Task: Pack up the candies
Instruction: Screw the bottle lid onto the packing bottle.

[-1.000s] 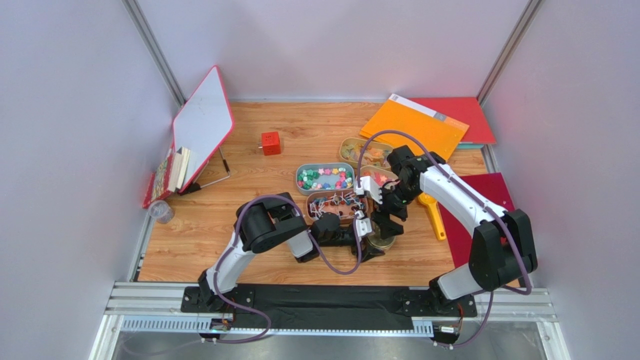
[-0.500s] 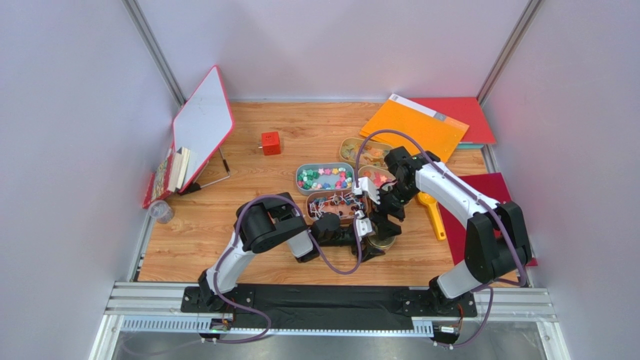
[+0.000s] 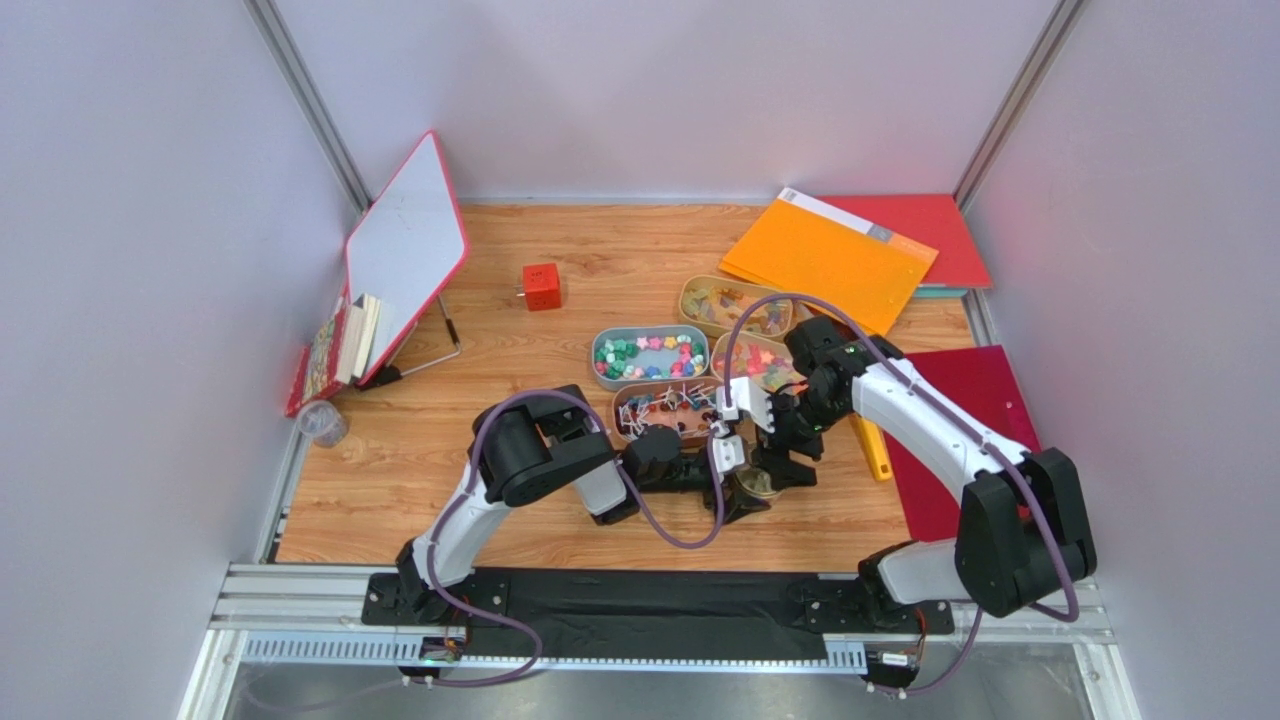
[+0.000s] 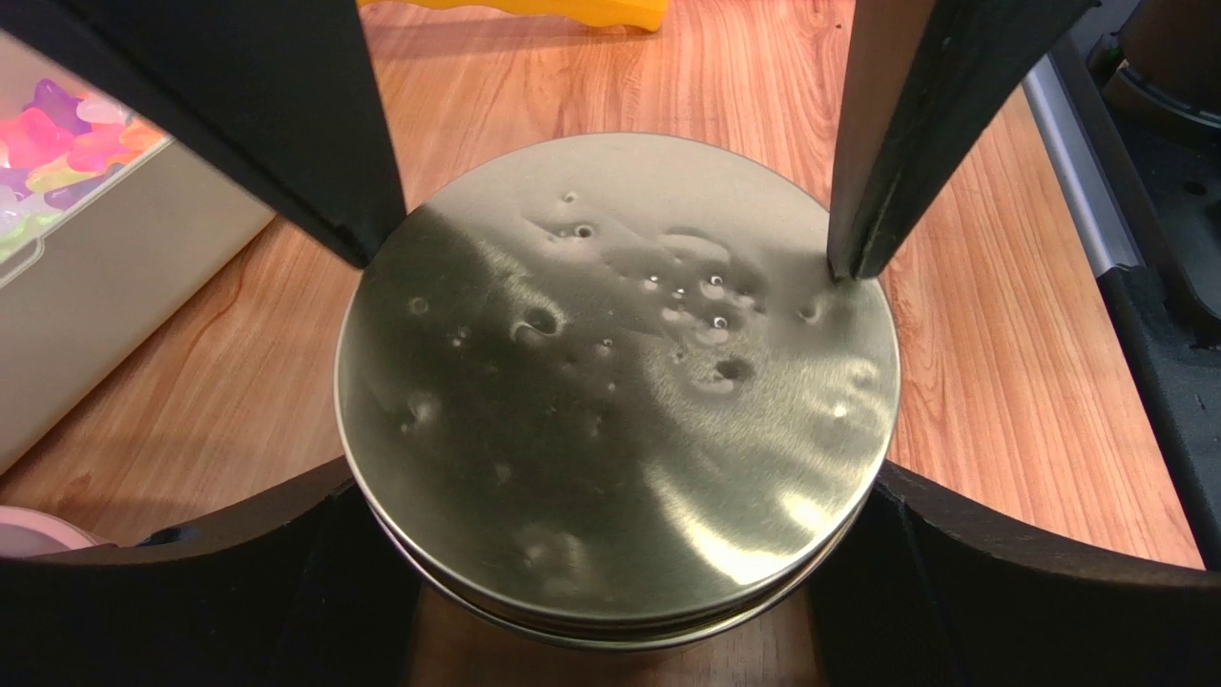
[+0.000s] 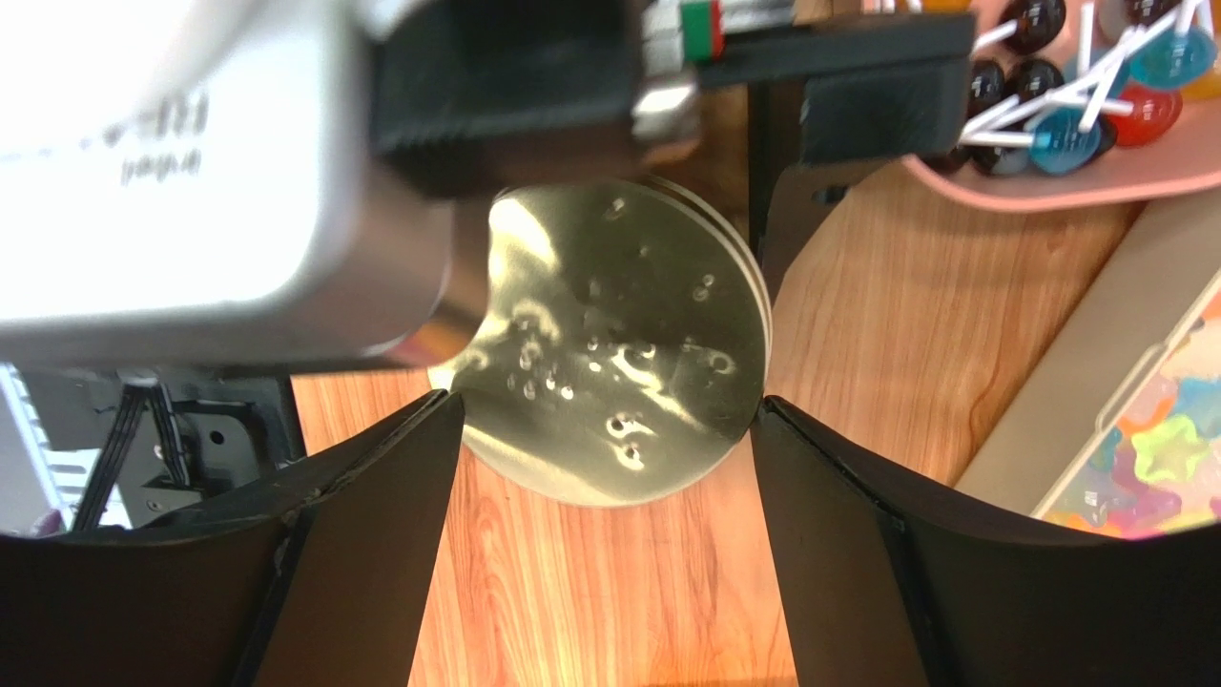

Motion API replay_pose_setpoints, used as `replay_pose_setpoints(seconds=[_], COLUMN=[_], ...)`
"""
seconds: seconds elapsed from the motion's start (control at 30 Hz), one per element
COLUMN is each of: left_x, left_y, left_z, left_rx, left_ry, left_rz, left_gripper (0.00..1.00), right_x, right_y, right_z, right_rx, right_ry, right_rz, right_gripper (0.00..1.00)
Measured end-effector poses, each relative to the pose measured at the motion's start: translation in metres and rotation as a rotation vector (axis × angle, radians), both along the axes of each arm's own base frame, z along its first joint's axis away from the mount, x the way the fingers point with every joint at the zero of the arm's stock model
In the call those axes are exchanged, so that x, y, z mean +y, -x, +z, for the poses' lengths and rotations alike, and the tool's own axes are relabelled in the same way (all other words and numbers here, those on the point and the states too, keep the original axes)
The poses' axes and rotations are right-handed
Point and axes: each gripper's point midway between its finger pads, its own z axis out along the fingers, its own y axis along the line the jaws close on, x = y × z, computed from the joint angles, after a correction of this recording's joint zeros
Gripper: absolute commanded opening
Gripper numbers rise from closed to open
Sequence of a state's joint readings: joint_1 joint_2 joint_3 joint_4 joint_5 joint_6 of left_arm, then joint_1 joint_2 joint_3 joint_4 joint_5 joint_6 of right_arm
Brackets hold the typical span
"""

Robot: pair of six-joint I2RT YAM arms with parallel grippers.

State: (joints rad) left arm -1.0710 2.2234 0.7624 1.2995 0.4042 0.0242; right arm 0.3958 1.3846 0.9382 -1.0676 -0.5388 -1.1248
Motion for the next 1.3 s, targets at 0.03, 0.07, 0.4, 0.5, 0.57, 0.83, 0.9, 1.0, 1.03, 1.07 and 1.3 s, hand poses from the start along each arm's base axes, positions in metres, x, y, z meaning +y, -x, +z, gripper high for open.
replay_pose_setpoints(seconds=[0.03, 0.07, 0.4, 0.5, 0.57, 0.83, 0.9, 1.0, 1.03, 1.07, 1.3], left_x=[0.0, 0.0, -0.001, -0.004, -0.005, -0.005, -0.005, -0.006, -0.006, -0.007, -0.007], left_y=[0.0, 0.0, 0.0, -0.003, -0.006, -0.008, -0.008, -0.009, -0.009, -0.01, -0.01], left_z=[0.0, 0.0, 0.0, 0.0, 0.0, -0.001, -0.001, -0.001, -0.001, -0.001, -0.001], left_rx=[0.0, 0.0, 0.001, -0.001, -0.001, 0.0, 0.0, -0.001, -0.001, -0.001, -0.001], left_ry=[0.0, 0.0, -0.001, 0.001, 0.001, -0.001, -0.001, 0.0, 0.0, 0.001, -0.001], left_rz=[0.0, 0.0, -0.005, 0.006, 0.014, 0.016, 0.016, 0.017, 0.018, 0.018, 0.019], left_gripper=[0.0, 0.0, 0.0, 0.0, 0.0, 0.0, 0.0, 0.0, 0.0, 0.0, 0.0], right_x=[-0.002, -0.004, -0.03, -0.034, -0.035, -0.04, -0.038, -0.028, -0.025, -0.021, -0.005], right_y=[0.001, 0.002, 0.032, 0.053, 0.061, 0.054, 0.041, 0.02, 0.013, 0.006, -0.02], right_z=[0.0, -0.001, 0.001, 0.001, 0.002, 0.022, 0.032, 0.042, 0.042, 0.041, 0.022], right_rx=[-0.01, -0.019, -0.022, 0.041, 0.064, 0.013, -0.023, -0.044, -0.04, -0.033, 0.029], right_ry=[0.004, 0.009, 0.088, 0.095, 0.098, 0.108, 0.096, 0.077, 0.072, 0.067, 0.067], right_rz=[0.001, 0.0, -0.01, -0.001, -0.001, -0.042, -0.058, -0.081, -0.086, -0.092, -0.107], right_gripper=[0.78, 0.78, 0.78, 0.78, 0.77, 0.77, 0.78, 0.84, 1.0, 1.0, 1.0])
